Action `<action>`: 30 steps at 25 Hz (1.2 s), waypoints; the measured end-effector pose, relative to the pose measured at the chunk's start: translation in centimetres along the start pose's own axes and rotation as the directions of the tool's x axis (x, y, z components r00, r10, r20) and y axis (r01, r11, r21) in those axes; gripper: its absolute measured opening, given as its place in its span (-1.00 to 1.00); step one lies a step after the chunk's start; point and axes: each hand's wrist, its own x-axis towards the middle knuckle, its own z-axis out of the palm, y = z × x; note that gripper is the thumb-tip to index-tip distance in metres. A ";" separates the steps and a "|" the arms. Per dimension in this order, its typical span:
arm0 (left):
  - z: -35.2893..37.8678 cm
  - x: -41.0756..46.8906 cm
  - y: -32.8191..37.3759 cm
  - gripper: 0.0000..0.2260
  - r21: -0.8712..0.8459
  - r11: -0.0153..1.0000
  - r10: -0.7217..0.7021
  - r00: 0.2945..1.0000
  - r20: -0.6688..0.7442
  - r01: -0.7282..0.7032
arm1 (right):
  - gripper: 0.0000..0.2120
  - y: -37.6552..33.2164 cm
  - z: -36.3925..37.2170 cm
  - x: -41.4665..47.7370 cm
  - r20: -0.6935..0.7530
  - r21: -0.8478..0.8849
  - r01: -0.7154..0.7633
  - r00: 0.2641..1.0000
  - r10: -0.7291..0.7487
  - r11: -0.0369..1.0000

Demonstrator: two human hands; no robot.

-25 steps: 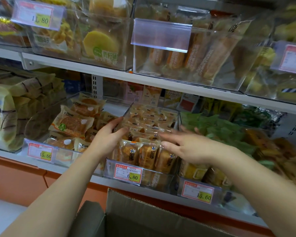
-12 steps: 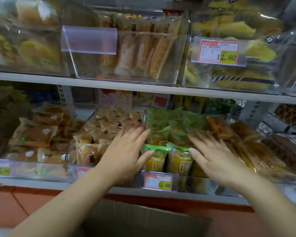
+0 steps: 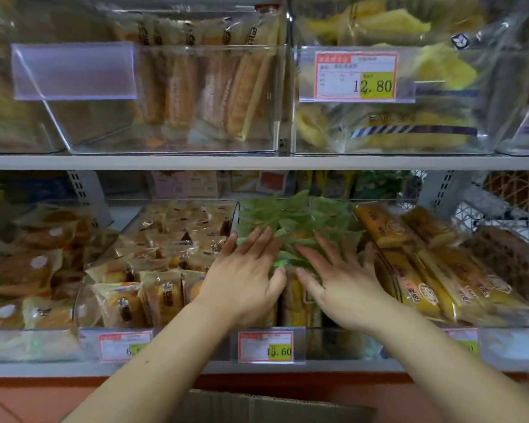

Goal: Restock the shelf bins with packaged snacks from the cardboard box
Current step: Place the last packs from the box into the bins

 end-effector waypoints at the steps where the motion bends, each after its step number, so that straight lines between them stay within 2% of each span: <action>1: 0.0 0.1 0.0 -0.22 -0.015 1.000 -0.006 1.000 -0.003 0.006 | -0.33 0.0 0.0 0.2 0.018 0.001 -0.006 1.000 0.006 1.000; 4: -0.6 -0.1 -0.3 -0.24 -0.065 0.998 -0.006 1.000 0.014 0.006 | -0.45 0.0 -1.2 0.1 0.076 0.056 0.001 0.997 -0.005 0.998; 6: -1.7 -0.6 -0.6 -0.25 -0.090 0.996 0.009 0.999 0.046 -0.005 | -0.43 0.4 -2.7 -0.7 0.104 0.083 0.023 0.994 -0.031 0.996; 10: -2.9 -2.2 -2.2 -0.28 -0.030 0.999 -0.005 0.994 0.111 0.008 | -0.35 1.8 -3.8 -2.9 0.171 0.009 0.020 0.985 -0.021 1.000; 12: -2.7 -2.7 -2.9 -0.28 -0.080 0.996 -0.029 0.988 0.153 0.042 | -0.33 2.0 -2.9 -3.1 0.162 0.008 0.018 0.987 -0.019 1.000; 17: -1.6 -2.1 -2.8 -0.31 -0.073 0.996 -0.046 0.990 0.134 0.056 | -0.31 1.3 -1.6 -1.4 0.119 -0.013 0.021 0.993 -0.019 1.000; 20: -2.7 -2.4 -3.3 -0.34 -0.245 0.967 -0.035 0.993 0.114 0.062 | -0.28 0.9 -3.6 -1.8 0.139 0.031 -0.006 0.990 0.002 0.999; 22: -3.5 -3.0 -4.1 -0.41 -0.340 0.936 -0.078 0.996 0.045 0.088 | -0.28 -0.4 -4.9 -3.0 0.045 0.013 0.026 0.999 -0.027 1.000; 23: -3.6 -3.3 -4.5 -0.44 -0.293 0.953 -0.086 0.996 0.003 0.083 | -0.30 -1.3 -5.1 -3.6 -0.001 -0.009 0.056 0.998 -0.056 0.998; 25: -3.8 -3.8 -5.2 -0.37 -0.131 0.990 -0.062 0.997 -0.049 0.056 | -0.36 -2.9 -4.6 -4.3 -0.037 -0.048 0.105 0.994 -0.107 0.993; 27: -3.9 -4.3 -5.8 -0.30 -0.043 0.997 -0.069 0.998 -0.011 0.069 | -0.41 -3.9 -3.3 -4.1 -0.030 -0.081 0.124 0.991 -0.127 0.989; 30: -3.6 -5.4 -6.6 -0.44 -0.004 0.990 -0.137 0.985 0.103 0.138 | -0.40 -4.4 -2.7 -3.4 0.022 -0.087 0.169 0.986 -0.168 0.982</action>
